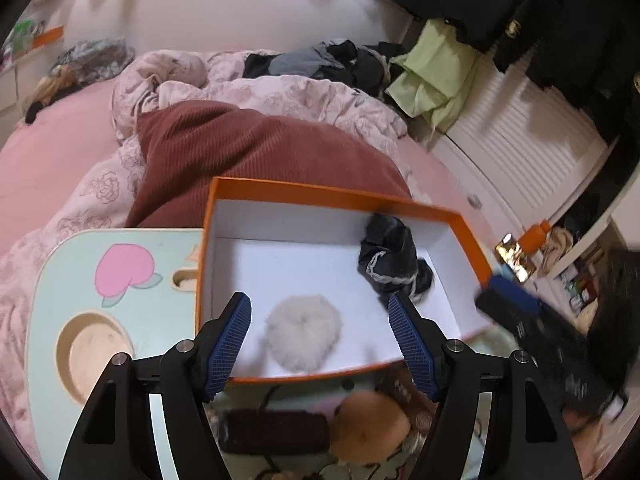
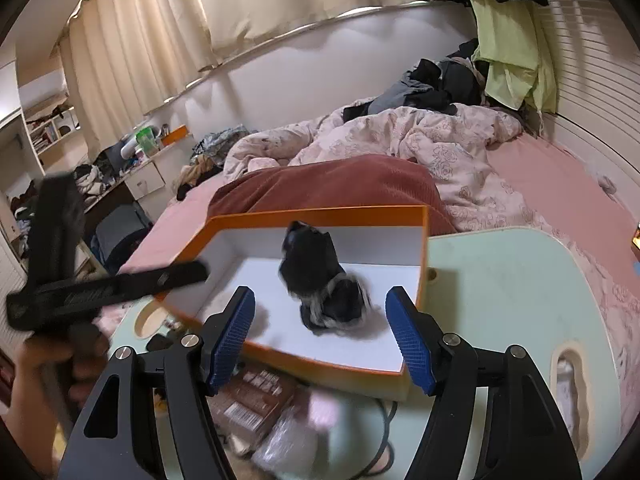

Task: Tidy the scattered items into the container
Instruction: 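Grasp the beige fur ball on the table with the right gripper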

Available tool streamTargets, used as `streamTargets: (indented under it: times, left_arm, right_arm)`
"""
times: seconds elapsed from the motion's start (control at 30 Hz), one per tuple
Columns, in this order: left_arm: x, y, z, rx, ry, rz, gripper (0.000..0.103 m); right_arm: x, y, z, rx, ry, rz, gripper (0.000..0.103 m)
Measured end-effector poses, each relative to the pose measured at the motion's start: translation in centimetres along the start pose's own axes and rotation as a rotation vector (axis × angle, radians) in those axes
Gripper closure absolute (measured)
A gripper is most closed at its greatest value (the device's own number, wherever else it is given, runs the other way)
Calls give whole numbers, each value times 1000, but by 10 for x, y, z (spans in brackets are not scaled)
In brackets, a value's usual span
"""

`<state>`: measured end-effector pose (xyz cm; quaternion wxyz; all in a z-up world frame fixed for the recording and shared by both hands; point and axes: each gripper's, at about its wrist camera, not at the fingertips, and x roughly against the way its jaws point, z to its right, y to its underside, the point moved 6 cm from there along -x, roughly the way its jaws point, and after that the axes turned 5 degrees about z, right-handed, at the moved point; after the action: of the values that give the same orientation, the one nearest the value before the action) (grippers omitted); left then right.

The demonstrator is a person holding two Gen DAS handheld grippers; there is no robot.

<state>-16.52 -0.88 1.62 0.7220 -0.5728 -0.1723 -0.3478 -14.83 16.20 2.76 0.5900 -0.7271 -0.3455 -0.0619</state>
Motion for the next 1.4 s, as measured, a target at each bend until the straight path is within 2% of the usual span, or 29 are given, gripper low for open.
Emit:
streamTargets:
  times: [0.13, 0.2, 0.27, 0.3, 0.33, 0.37, 0.4, 0.47, 0.57, 0.67, 0.8, 0.87, 0.93, 1.03, 1.1, 1.2, 1.27, 1.3, 1.4]
  left_arm:
    - [-4, -5, -4, -55, -39, 33, 32]
    - [0, -9, -9, -32, -51, 48, 32]
    - [21, -15, -6, -13, -40, 121, 32]
    - [39, -18, -1, -26, -26, 180, 30]
    - [56, -20, 2, -46, -22, 229, 26]
    - [69, -19, 4, -63, -30, 257, 11]
    - [84, -14, 7, -87, -56, 274, 1]
    - [101, 1, 6, -118, -116, 250, 1]
    - [106, 39, -7, -104, -195, 167, 1]
    - [94, 80, -19, -59, -211, 61, 1]
    - [89, 117, -21, -16, -192, 4, 1]
    - [88, 125, -19, -32, -206, -1, 1]
    - [85, 130, -21, -54, -256, -6, 1]
    - [72, 136, -26, -44, -285, -45, 1]
    - [68, 140, -27, -75, -340, -35, 0]
    - [68, 141, -22, -88, -333, 0, 0]
    - [68, 141, -22, -88, -331, 4, 0]
    - [69, 141, -22, -88, -330, 5, 0]
    - [68, 141, -22, -88, -328, 4, 0]
  right_arm:
    - [-9, -3, 0, 13, 2, -19, 35]
    - [-9, 0, -5, 36, 5, -18, 35]
    - [-5, -1, -9, 57, 28, -10, 35]
    - [3, -5, -11, 58, 29, 21, 35]
    - [15, -11, -13, 52, 20, 67, 35]
    - [31, -17, -18, 43, 5, 117, 34]
    - [44, -21, -22, 36, -8, 144, 34]
    - [67, -20, -35, 49, -15, 140, 34]
    - [81, 12, -50, 121, 21, 39, 35]
    - [77, 53, -58, 134, 7, -52, 35]
    - [68, 89, -69, 153, -13, -102, 35]
    - [62, 98, -77, 202, 4, -135, 35]
    - [55, 102, -81, 245, 47, -147, 34]
    - [45, 106, -76, 242, 97, -178, 34]
    - [40, 112, -70, 237, 128, -211, 34]
    - [36, 120, -65, 226, 121, -241, 34]
    - [38, 120, -64, 228, 121, -227, 45]
    - [40, 120, -64, 224, 111, -225, 59]
    - [49, 120, -62, 196, 78, -203, 60]
